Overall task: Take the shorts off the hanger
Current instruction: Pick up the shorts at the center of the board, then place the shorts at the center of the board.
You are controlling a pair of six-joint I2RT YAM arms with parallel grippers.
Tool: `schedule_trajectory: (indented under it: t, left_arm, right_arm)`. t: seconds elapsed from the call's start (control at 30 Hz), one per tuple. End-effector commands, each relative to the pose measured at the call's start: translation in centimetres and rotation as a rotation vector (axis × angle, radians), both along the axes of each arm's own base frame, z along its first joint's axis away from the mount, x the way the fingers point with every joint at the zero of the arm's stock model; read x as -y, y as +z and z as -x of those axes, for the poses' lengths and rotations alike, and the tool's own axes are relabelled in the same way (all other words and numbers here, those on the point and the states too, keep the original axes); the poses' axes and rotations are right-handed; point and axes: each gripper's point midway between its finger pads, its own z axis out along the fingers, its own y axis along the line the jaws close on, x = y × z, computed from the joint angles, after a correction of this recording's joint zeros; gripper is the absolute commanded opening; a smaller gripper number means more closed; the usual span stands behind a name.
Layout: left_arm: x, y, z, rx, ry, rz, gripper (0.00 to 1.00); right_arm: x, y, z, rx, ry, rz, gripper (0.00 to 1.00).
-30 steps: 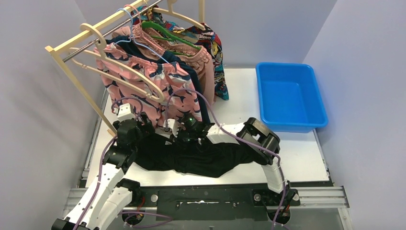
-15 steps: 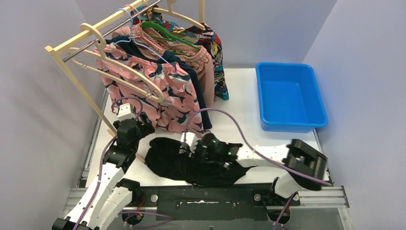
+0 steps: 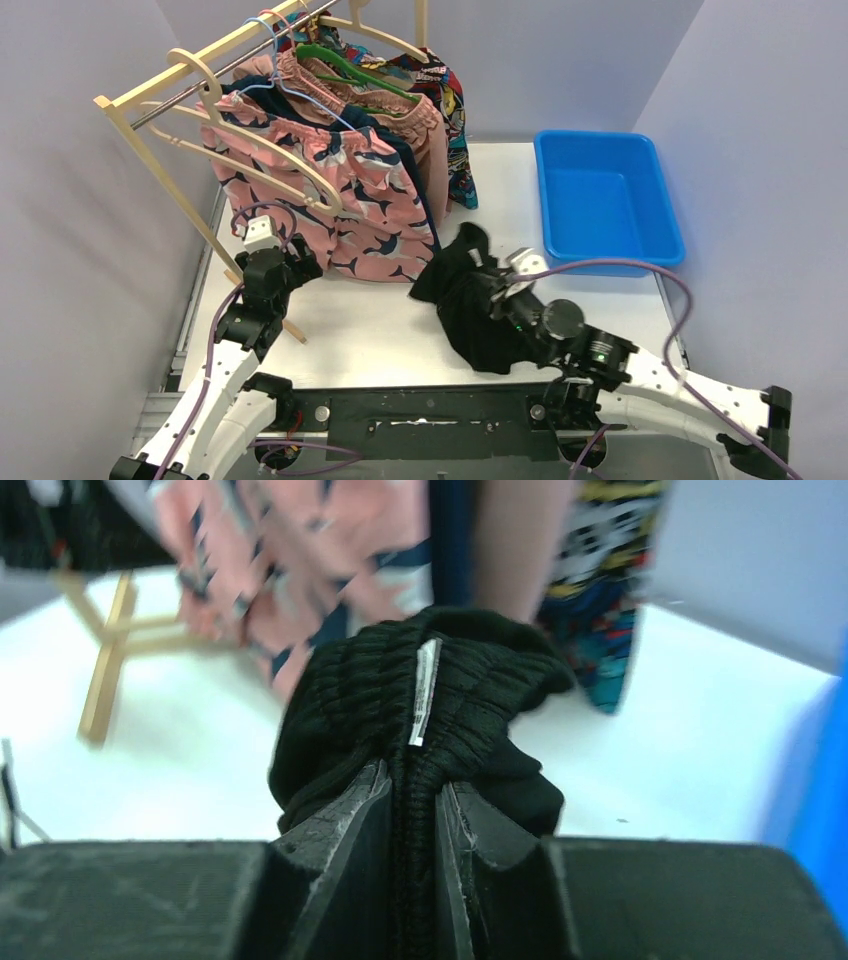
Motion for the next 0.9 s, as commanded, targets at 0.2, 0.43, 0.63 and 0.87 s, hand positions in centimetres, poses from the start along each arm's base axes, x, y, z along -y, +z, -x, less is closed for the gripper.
schedule_trajectory:
  t: [0.2, 0.43, 0.63, 0.87]
  left_arm:
    - [0.3, 1.6, -0.9, 0.063, -0.015, 0.018, 0.81]
    - [0.6, 1.1, -1.0, 0.045, -0.032, 0.022, 0.81]
    - [1.1, 1.0, -1.2, 0.045, -0.052, 0.03, 0.8]
    - [1.6, 1.0, -1.1, 0.043, -0.086, 0.037, 0.8]
  right_arm:
    - [8.4, 5.7, -1.8, -0.033, -0.418, -0.201, 0.0]
    - [4.9, -5.6, -1.2, -0.457, -0.472, -0.071, 0.02]
    - [6.0, -13.6, 1.7, -0.821, -0.586, -0.074, 0.4]
    - [7.0, -16.8, 2.0, -0.924, -0.668, 0.003, 0.98]
